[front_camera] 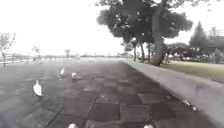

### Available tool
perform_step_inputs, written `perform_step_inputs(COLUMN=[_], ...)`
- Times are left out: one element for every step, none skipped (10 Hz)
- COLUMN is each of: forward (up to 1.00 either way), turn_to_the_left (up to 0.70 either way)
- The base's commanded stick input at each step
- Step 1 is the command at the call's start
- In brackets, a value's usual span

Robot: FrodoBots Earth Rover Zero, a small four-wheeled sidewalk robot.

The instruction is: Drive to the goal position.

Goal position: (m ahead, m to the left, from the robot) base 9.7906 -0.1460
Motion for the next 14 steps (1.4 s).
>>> perform_step_inputs(forward=[1.0, 1.0, 1.0, 1.0, 1.0, 1.0, 1.0, 1.0, 1.0, 1.0, 1.0, 1.0, 1.0, 1.0], turn_to_the_left=[0.0, 0.0, 0.0, 0.0, -0.19, -0.4, -0.4, -0.4, -0.17, 0.0, 0.0, 0.0, 0.0, 0.0])
